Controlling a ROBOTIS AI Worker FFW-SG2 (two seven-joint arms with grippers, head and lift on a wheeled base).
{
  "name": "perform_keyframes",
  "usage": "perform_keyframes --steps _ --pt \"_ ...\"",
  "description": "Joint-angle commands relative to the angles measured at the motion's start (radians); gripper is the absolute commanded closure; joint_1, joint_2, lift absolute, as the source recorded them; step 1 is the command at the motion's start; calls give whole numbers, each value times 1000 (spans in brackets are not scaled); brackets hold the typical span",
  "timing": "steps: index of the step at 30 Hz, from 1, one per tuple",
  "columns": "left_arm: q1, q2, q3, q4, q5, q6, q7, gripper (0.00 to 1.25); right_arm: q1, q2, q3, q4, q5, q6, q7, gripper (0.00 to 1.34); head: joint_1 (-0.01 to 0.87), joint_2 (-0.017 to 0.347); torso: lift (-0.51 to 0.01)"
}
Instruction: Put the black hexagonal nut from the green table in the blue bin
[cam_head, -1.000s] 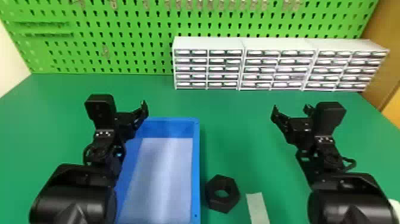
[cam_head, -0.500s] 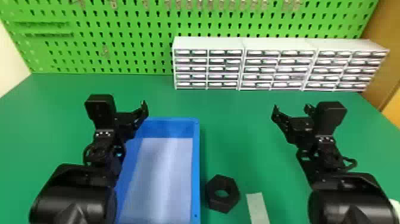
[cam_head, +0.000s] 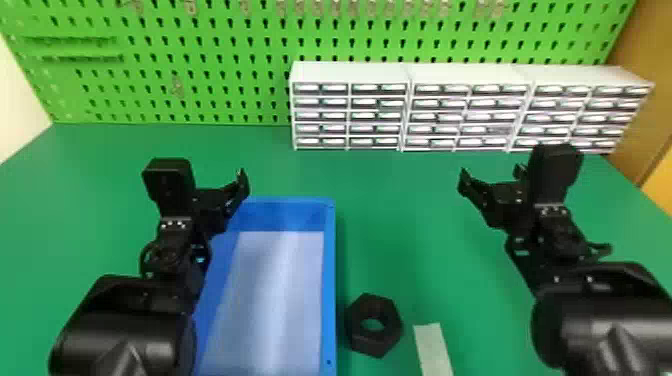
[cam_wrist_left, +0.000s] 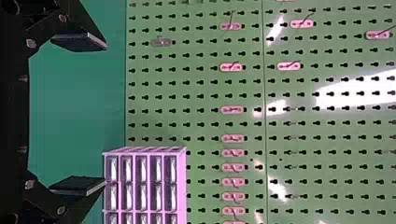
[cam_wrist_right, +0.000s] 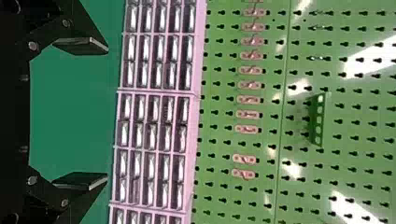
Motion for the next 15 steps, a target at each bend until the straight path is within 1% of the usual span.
perform_keyframes --steps 1,5,9,11,13,15 --pt "0 0 -1 -1 0 0 1 248 -29 -19 33 -89 7 195 0 318 686 51 -96" --pt "0 0 -1 -1 -2 0 0 248 -61 -36 73 -171 18 379 2 317 686 51 -96" --pt "0 0 1 0 -2 0 0 248 -101 -59 107 -226 21 529 22 317 686 51 -96" --pt "-2 0 1 0 -2 0 0 248 -124 -69 124 -246 27 601 41 317 686 51 -96" --pt "-2 0 1 0 -2 0 0 248 -141 -74 136 -263 38 659 60 317 686 51 -96" --pt "-2 0 1 0 -2 0 0 248 -162 -77 151 -275 65 725 98 315 686 51 -96"
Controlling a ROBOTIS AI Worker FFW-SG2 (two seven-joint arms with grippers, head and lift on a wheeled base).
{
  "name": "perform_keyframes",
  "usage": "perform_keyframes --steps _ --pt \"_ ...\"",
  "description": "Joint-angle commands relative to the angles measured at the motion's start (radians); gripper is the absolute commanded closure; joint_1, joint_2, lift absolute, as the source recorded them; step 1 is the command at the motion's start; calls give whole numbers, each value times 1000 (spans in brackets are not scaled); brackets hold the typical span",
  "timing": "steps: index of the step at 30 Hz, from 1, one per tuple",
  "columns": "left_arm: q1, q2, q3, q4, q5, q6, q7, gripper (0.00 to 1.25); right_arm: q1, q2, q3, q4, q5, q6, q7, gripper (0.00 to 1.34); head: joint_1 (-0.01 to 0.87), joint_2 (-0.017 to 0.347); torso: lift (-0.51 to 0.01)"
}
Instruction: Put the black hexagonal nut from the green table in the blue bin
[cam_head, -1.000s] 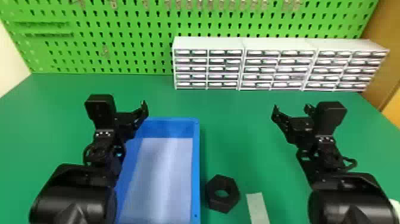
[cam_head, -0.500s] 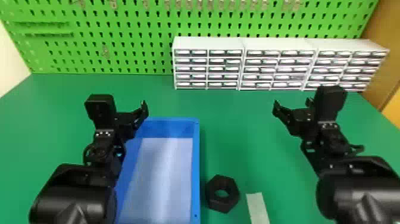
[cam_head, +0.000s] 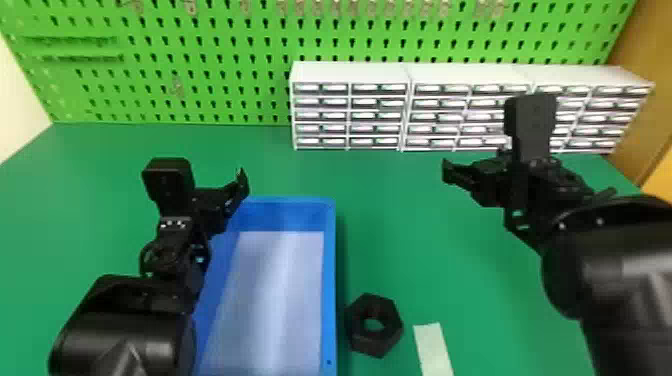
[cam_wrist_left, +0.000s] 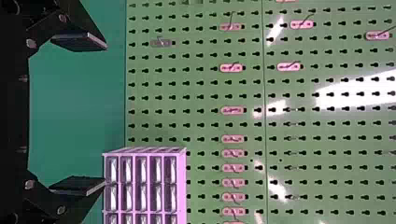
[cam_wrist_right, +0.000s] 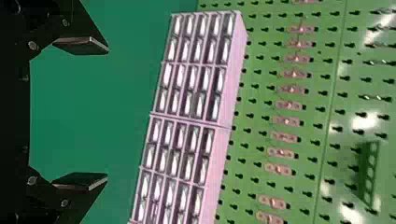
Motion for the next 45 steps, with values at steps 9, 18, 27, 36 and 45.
perform_keyframes --steps 9,18,27,36,45 --pt "0 0 3 0 -3 0 0 248 -100 -23 124 -41 180 298 233 317 686 51 -96" --pt "0 0 3 0 -5 0 0 248 -149 -52 251 -29 278 403 389 315 686 51 -96" --pt "0 2 5 0 -5 0 0 248 -220 -103 396 20 277 470 526 317 686 51 -96" --pt "1 2 6 0 -5 0 0 248 -269 -118 495 92 389 499 727 320 686 51 -96" --pt "1 2 9 0 -5 0 0 248 -295 -120 564 163 491 515 902 320 686 51 -96"
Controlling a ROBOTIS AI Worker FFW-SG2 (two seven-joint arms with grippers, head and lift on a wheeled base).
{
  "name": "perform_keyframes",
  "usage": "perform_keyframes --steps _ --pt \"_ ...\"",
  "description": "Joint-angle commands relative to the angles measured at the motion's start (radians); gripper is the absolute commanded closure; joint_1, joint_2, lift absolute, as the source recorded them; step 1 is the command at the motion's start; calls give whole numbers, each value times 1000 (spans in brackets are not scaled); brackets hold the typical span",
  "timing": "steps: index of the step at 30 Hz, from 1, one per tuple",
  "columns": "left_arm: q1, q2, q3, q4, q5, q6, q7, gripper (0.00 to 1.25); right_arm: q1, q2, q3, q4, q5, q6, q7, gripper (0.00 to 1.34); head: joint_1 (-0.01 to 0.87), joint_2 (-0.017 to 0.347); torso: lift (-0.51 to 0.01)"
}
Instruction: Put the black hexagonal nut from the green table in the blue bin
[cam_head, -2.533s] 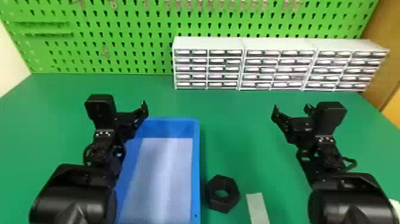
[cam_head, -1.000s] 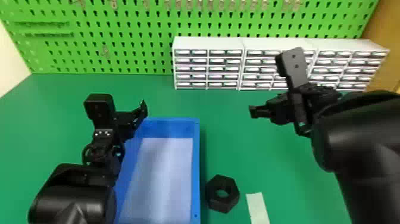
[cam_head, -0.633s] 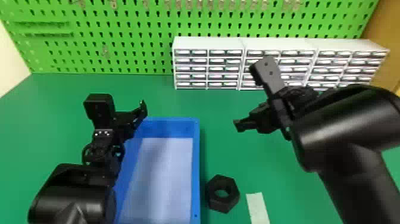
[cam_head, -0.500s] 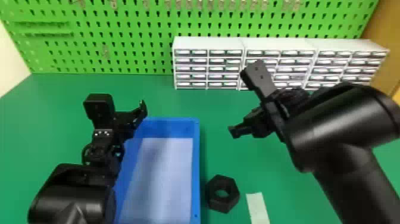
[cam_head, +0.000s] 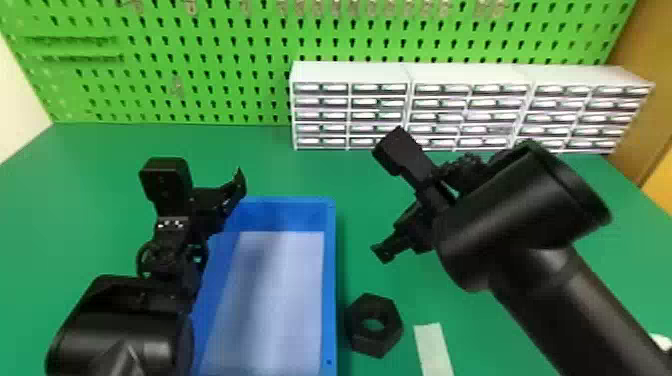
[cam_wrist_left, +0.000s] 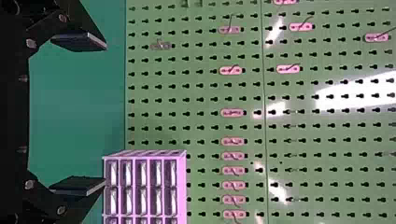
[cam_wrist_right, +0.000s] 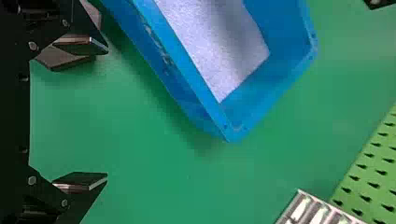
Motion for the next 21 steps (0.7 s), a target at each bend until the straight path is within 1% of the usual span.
perform_keyframes --steps 1,3,8,10,15,21 --pt "0 0 2 0 0 0 0 248 -11 1 31 36 47 10 50 320 686 51 -96" --pt "0 0 2 -1 0 0 0 248 -14 4 45 52 74 12 84 320 686 51 -96" --pt "1 0 2 0 -1 0 0 246 -15 12 61 79 94 29 117 321 686 51 -96" --pt "1 0 0 0 -1 0 0 248 -17 13 68 90 104 35 123 321 686 51 -96" --pt "1 0 0 0 -3 0 0 246 -12 27 82 113 142 56 131 323 686 51 -96" --pt "1 0 0 0 -3 0 0 246 0 38 97 125 159 75 131 325 686 51 -96"
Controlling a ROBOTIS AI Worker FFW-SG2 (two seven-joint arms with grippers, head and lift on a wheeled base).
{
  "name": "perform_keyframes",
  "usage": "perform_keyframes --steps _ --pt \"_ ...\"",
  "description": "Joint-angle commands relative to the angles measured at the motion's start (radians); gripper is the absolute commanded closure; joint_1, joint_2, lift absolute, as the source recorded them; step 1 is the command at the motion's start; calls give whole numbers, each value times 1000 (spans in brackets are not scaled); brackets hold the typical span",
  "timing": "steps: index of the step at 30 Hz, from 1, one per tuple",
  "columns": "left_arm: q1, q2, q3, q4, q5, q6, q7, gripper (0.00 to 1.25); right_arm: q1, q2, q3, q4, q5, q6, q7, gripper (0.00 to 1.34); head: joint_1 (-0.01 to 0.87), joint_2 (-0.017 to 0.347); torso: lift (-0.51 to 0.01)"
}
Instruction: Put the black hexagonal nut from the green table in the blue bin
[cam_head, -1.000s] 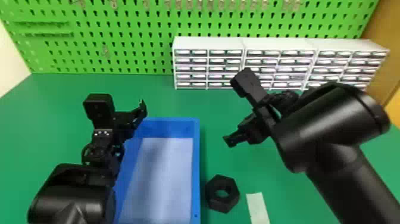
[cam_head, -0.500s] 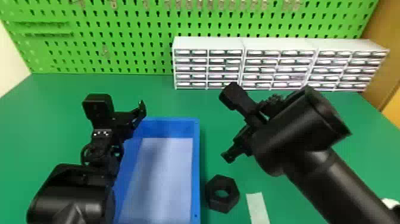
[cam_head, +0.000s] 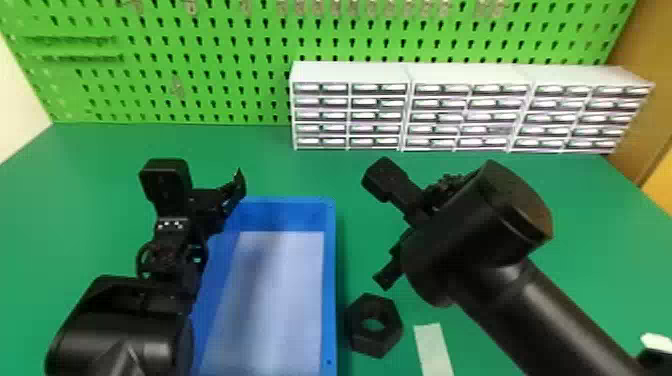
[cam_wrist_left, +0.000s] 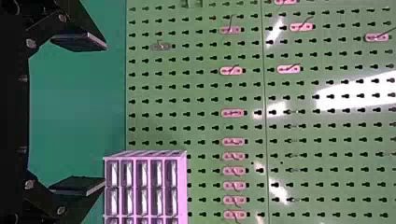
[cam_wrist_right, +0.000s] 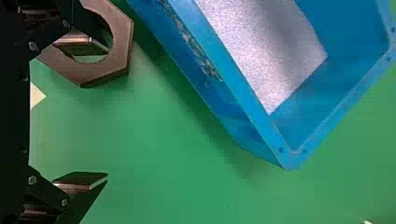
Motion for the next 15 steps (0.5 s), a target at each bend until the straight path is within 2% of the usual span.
perform_keyframes --steps 1,15 --pt "0 0 0 0 0 0 2 246 8 8 13 8 12 15 0 325 686 51 -96" --pt "-2 0 -2 0 -3 0 0 246 19 28 36 63 15 16 0 325 686 51 -96"
